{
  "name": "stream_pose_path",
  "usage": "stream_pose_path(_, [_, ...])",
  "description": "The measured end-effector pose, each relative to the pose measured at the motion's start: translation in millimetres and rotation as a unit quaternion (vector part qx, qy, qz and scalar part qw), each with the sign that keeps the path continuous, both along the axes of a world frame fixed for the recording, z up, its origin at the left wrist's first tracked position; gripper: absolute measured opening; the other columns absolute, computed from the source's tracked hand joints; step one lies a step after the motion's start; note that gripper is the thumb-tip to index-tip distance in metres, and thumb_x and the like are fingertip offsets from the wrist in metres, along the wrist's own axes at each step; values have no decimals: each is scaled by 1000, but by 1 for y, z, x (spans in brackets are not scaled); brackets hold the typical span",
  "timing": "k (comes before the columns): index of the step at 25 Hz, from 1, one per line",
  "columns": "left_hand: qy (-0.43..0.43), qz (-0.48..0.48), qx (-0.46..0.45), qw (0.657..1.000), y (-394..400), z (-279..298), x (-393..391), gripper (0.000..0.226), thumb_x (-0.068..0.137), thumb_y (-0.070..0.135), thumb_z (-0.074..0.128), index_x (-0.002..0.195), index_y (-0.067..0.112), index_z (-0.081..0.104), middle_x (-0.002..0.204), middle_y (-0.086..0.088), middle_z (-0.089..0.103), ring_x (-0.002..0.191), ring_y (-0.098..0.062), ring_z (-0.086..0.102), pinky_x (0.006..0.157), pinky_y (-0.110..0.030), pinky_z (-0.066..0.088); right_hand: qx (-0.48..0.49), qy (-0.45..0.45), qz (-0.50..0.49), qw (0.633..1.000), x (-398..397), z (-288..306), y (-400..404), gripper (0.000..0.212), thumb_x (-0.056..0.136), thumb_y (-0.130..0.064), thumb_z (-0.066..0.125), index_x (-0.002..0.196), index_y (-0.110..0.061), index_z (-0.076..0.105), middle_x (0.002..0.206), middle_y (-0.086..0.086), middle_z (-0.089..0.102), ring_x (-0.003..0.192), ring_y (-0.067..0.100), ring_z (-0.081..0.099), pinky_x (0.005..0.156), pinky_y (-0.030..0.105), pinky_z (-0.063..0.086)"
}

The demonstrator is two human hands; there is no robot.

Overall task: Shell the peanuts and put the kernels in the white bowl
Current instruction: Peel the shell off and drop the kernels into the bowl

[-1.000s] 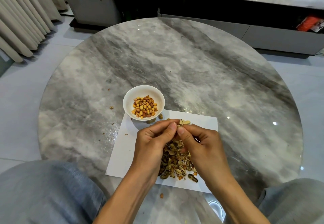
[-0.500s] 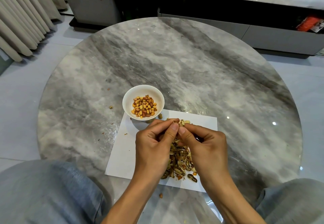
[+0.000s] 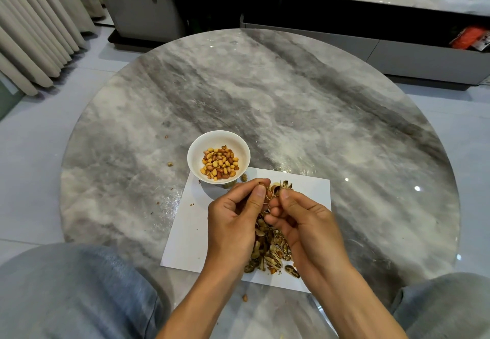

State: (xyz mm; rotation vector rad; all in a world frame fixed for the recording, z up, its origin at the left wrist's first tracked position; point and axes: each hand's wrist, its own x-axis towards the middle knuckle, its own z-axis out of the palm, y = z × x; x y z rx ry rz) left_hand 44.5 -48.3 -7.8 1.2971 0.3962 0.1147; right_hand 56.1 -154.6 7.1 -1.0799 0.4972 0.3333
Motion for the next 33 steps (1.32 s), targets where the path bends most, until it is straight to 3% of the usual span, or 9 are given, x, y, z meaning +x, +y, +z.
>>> stream_pose_path(4, [10,-33,31,999,2,-3,0,17,93,12,65,99,23,76,99,7,77,98,-8,72,86,-23,56,15,77,7,997,3,-4,-6,19,92,-16,65,92,1,73,78,13,71,64,15,67,62,27,60])
stream_pose_path(6, [-23,-58,135,989,6,-6,0,18,94,14,66,103,25,76,100,9,76,99,-3,70,88,-21,55,23,116,22,993,6,-4,-7,31,98,-28,59,100,1,70,88,16,76,74,20,74,65,31,61])
stream_pose_path(9, [-164,-124,424,882,9,-17,0,24,96,26,58,113,19,74,98,7,68,95,-11,63,82,-27,52,126,144,7,982,6,-3,-6,32,103,-26,51,100,1,67,91,17,74,76,22,74,63,31,61])
stream_pose_path(11, [-201,-143,508,825,8,-22,1,30,97,29,52,114,17,74,92,3,62,89,-17,55,76,-31,50,161,146,-8,976,5,-4,-5,27,102,-19,51,107,3,66,96,18,73,75,19,71,60,29,60])
stream_pose_path(17, [-93,-94,382,915,13,-11,-1,24,94,29,64,114,23,75,99,13,68,97,-6,63,86,-29,53,171,146,-20,974,7,-5,-11,21,97,3,49,108,12,64,101,25,73,84,28,75,69,35,63])
stream_pose_path(22, [-24,-124,455,882,20,-8,-4,23,87,29,73,110,30,75,107,14,69,100,-6,61,86,-21,48,129,147,-18,981,6,-10,-12,27,95,11,43,113,8,63,102,23,75,93,29,75,76,32,63])
stream_pose_path(25, [-91,-159,456,871,14,-7,-5,29,84,24,73,113,28,73,104,12,63,102,-6,58,84,-12,44,156,151,-32,976,7,-11,-11,29,94,2,50,119,13,61,107,22,71,95,31,73,83,35,61])
stream_pose_path(28, [-145,-226,456,848,10,-14,-6,23,82,20,72,104,24,76,95,9,64,88,-6,60,76,-22,50,179,165,-18,970,6,-11,-12,34,97,-10,49,121,11,62,106,24,70,85,26,69,72,28,56])
stream_pose_path(33, [-154,-219,441,856,14,-16,-3,14,85,12,71,97,17,77,92,7,66,84,-4,62,73,-19,49,187,155,-6,970,5,-6,-12,37,80,-1,57,114,12,66,105,24,72,82,25,73,82,29,57])
